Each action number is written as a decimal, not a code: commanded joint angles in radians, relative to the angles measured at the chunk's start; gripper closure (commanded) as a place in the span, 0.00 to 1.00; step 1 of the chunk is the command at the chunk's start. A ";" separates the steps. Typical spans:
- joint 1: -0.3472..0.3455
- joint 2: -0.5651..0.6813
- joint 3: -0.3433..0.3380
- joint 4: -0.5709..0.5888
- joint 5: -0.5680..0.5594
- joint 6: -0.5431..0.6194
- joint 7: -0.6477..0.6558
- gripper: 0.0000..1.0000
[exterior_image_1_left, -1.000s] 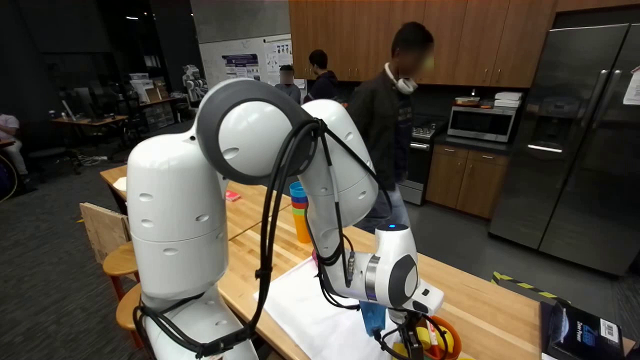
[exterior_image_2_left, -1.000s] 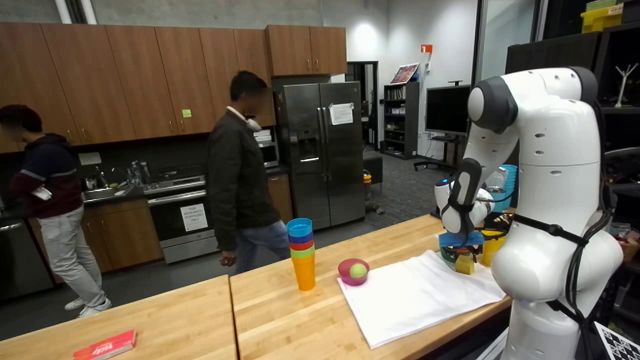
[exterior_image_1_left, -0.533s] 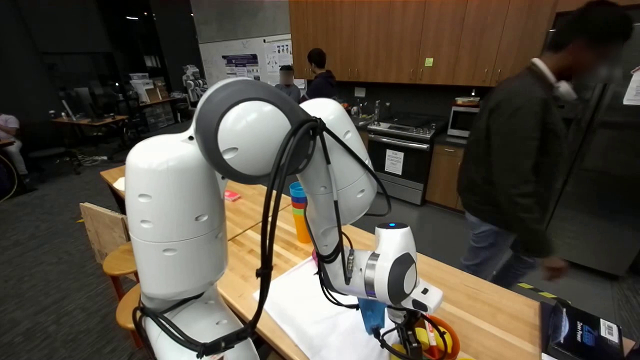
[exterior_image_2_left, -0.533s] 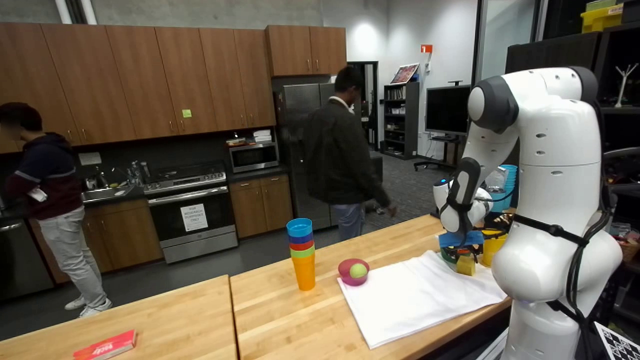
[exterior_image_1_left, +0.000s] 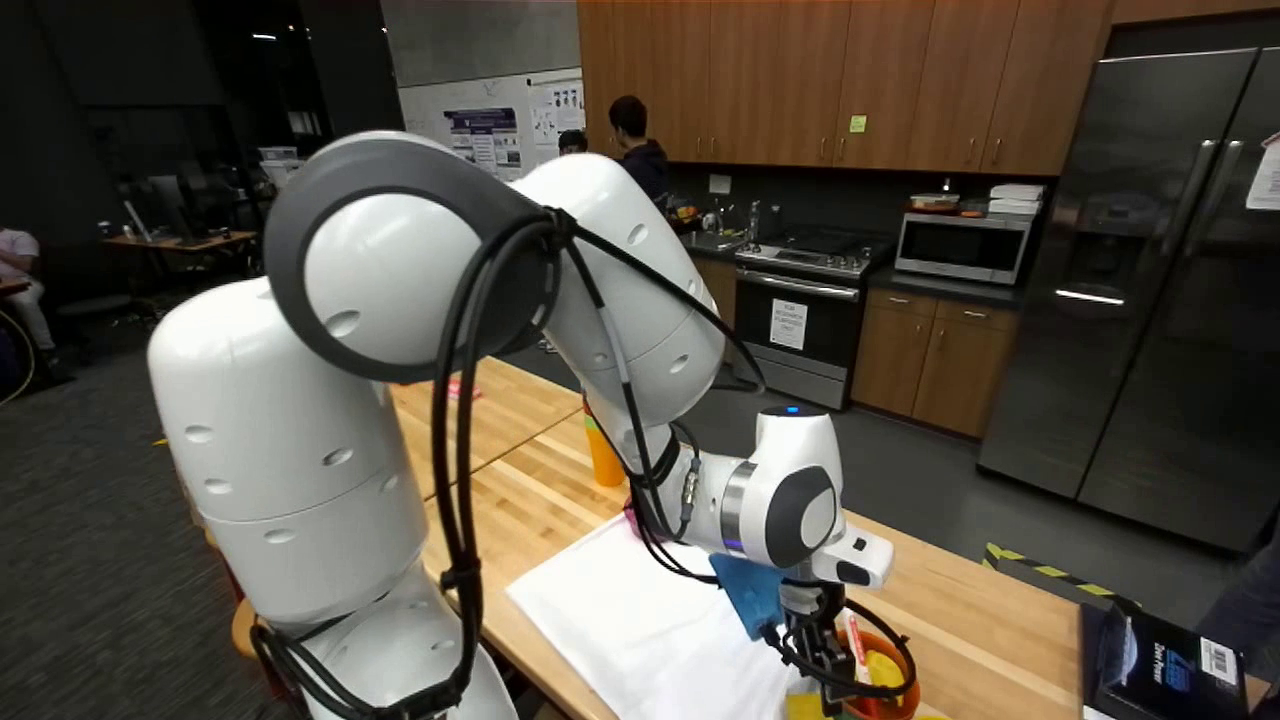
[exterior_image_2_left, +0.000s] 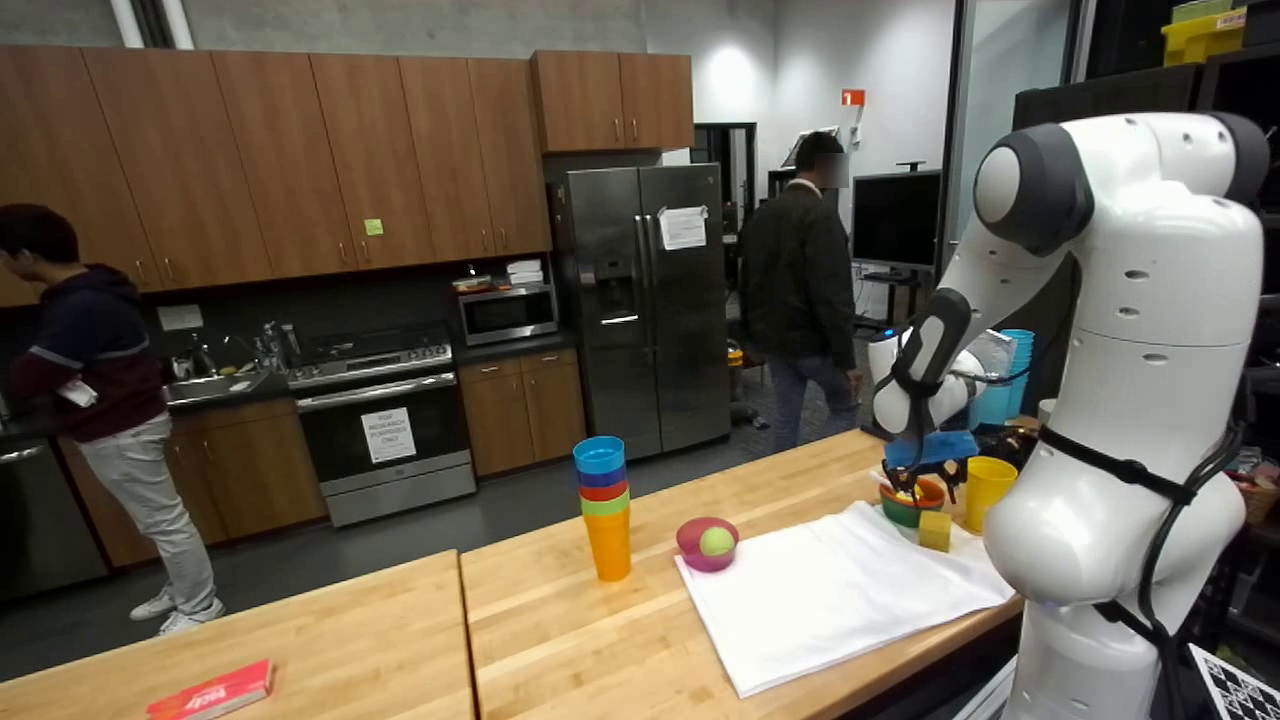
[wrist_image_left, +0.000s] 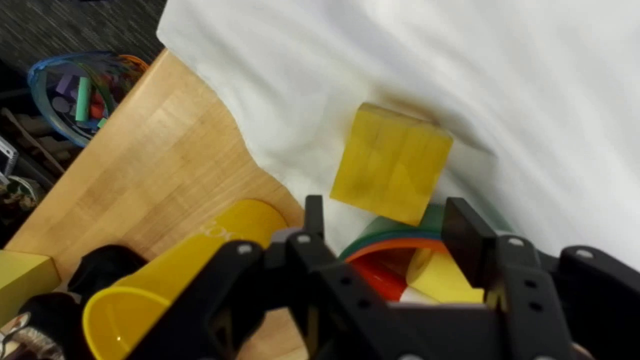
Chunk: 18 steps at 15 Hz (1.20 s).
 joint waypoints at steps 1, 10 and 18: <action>-0.022 -0.127 0.042 -0.004 0.077 -0.114 -0.150 0.62; -0.052 -0.141 0.096 0.021 0.069 -0.181 -0.148 0.11; -0.052 -0.151 0.095 0.018 0.082 -0.190 -0.175 0.02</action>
